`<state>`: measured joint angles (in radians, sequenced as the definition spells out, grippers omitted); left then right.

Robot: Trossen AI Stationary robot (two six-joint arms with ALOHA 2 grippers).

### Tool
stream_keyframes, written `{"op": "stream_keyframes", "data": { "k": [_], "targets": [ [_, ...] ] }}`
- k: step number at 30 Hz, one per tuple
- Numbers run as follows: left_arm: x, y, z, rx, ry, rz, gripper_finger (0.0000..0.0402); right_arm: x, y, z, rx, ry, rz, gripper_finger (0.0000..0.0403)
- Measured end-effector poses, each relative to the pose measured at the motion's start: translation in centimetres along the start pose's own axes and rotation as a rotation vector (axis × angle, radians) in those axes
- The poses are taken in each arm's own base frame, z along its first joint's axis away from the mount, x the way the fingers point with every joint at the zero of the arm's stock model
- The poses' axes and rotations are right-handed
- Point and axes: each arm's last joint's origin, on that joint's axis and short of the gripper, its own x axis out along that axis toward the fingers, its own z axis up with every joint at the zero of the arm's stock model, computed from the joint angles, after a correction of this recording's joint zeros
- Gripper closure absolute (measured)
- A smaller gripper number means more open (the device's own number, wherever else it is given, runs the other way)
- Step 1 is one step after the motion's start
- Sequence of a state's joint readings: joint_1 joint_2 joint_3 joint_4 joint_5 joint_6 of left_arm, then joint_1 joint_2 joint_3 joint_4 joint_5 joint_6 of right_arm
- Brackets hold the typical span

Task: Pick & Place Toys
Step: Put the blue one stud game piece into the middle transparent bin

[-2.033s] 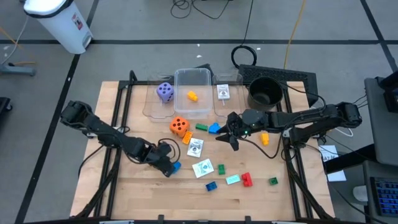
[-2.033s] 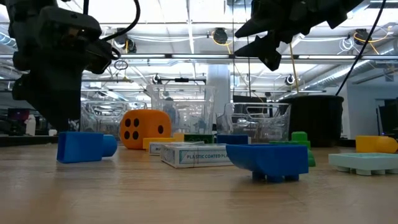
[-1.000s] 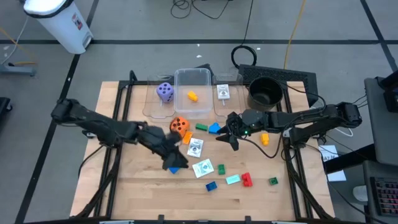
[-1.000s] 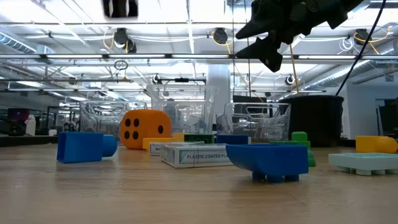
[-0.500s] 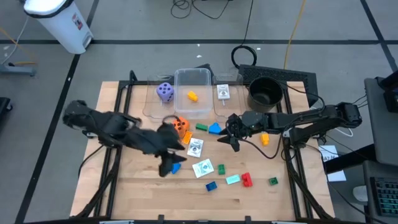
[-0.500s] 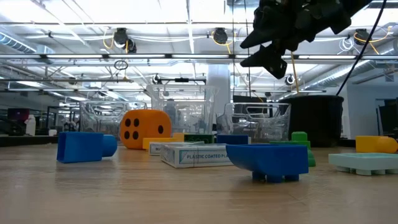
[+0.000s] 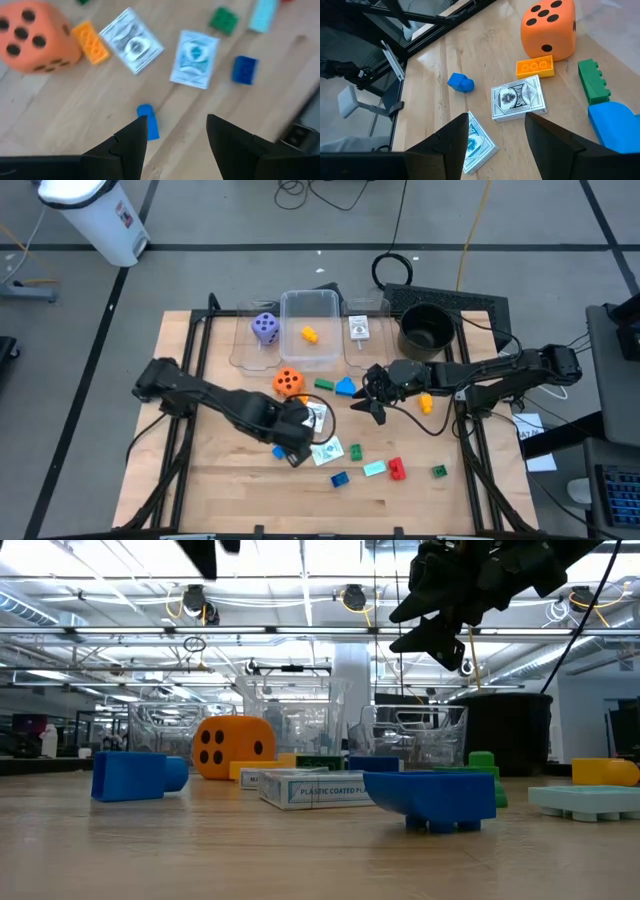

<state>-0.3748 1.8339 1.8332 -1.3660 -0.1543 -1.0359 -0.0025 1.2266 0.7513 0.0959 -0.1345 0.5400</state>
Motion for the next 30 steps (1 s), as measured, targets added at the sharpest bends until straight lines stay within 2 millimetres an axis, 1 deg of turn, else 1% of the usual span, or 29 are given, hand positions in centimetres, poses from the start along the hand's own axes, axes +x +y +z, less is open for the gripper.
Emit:
{"op": "stream_keyframes", "data": {
  "k": [3,6,10,16,20,23,25,27,30],
  "targets": [
    [1.7,-0.6,0.1,-0.042,0.031,0.048,0.0192,0.0,0.0,0.0,0.011,0.000,0.000,0.0216],
    [3.2,-1.0,0.1,-0.049,0.086,0.074,0.0192,0.0,0.0,0.0,0.024,0.001,0.000,0.0216],
    [4.2,-1.3,0.0,-0.031,0.118,0.095,0.0192,0.0,0.0,0.0,0.031,0.003,0.000,0.0216],
    [5.8,-0.2,-0.9,-0.124,0.170,0.189,0.0192,0.0,0.0,0.0,0.062,0.003,0.000,0.0216],
    [7.3,0.0,-1.2,-0.132,0.265,0.141,0.0192,0.0,0.0,0.0,0.061,0.003,0.000,0.0216],
    [8.2,-0.3,-1.2,-0.131,0.271,0.091,0.0192,0.0,0.0,0.0,0.061,0.003,0.000,0.0216],
    [8.7,-0.2,-1.4,-0.142,0.272,0.095,0.0191,0.0,0.0,0.0,0.061,0.004,0.000,0.0216],
    [9.0,0.1,-1.6,-0.150,0.289,0.121,0.0185,0.0,0.0,0.0,0.061,0.004,0.000,0.0216],
    [9.4,0.4,-1.9,-0.157,0.300,0.142,0.0165,0.0,0.0,0.0,0.059,0.003,0.000,0.0216]
  ]
}}
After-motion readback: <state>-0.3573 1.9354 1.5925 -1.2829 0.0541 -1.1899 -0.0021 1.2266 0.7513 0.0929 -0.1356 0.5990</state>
